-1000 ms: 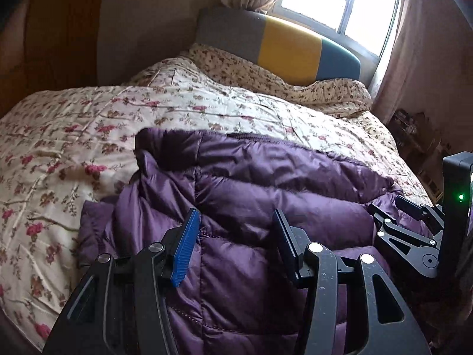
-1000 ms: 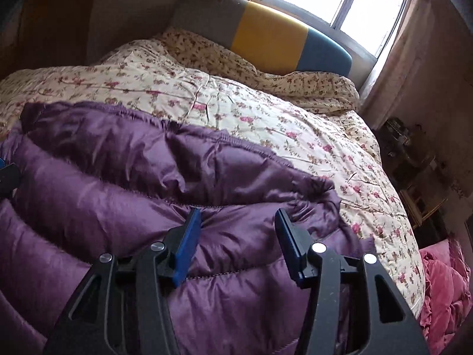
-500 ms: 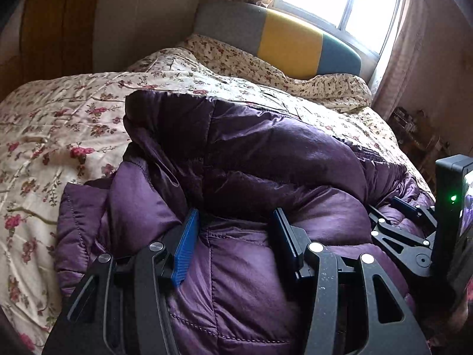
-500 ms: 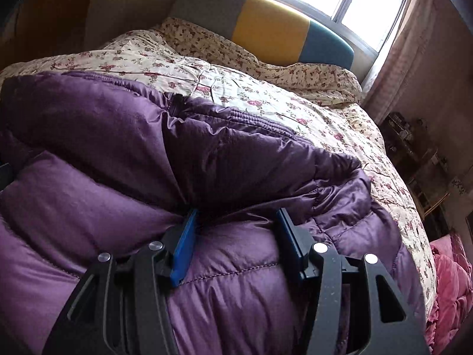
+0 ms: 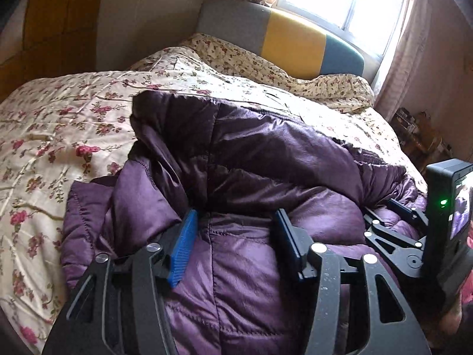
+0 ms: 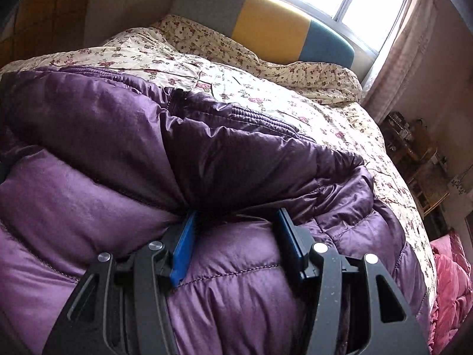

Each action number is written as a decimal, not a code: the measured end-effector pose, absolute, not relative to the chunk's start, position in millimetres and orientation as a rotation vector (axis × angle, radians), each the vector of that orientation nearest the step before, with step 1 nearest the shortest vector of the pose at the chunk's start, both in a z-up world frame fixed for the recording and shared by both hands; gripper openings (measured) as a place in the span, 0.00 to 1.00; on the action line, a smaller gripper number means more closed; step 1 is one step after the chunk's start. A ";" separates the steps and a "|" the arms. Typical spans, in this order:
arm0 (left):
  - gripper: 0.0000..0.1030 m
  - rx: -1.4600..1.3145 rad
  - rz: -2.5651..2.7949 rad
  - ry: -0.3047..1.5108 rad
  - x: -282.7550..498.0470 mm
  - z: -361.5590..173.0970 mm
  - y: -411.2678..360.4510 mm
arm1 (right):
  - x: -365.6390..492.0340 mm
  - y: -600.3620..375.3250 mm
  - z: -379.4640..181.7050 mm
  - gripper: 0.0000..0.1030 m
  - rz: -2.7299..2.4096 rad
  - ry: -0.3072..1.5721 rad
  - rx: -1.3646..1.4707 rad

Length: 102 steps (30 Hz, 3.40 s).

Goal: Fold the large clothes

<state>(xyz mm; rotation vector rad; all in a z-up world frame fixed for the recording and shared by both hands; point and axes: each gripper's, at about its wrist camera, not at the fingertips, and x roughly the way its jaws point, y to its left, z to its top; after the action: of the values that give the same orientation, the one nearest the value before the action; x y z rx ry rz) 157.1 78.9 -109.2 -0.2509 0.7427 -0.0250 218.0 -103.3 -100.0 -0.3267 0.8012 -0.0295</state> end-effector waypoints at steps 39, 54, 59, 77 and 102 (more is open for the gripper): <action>0.69 -0.708 -0.153 0.829 82.8 -129.1 188.4 | 120.8 -121.6 -44.7 0.29 0.243 0.829 -0.146; 0.26 -0.874 -0.394 0.791 81.7 -132.7 192.5 | 129.7 -97.5 -81.1 0.24 0.303 0.927 -0.187; 0.23 -0.863 -0.459 0.750 77.9 -110.9 184.9 | 129.4 -93.3 -90.5 0.24 0.289 0.911 -0.230; 0.23 -0.643 -0.592 0.678 103.0 -15.0 87.8 | 111.6 -126.4 -54.6 0.51 0.260 0.827 -0.224; 0.23 -0.328 -0.678 0.904 203.0 -36.4 -134.1 | 76.3 -329.3 -33.0 0.53 -0.266 0.900 -0.088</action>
<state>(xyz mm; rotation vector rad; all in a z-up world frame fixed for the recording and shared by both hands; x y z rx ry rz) 203.0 -134.1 -36.4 -0.3278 0.9037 -0.6780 76.3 -329.3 -33.0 -0.0879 0.8999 -0.2657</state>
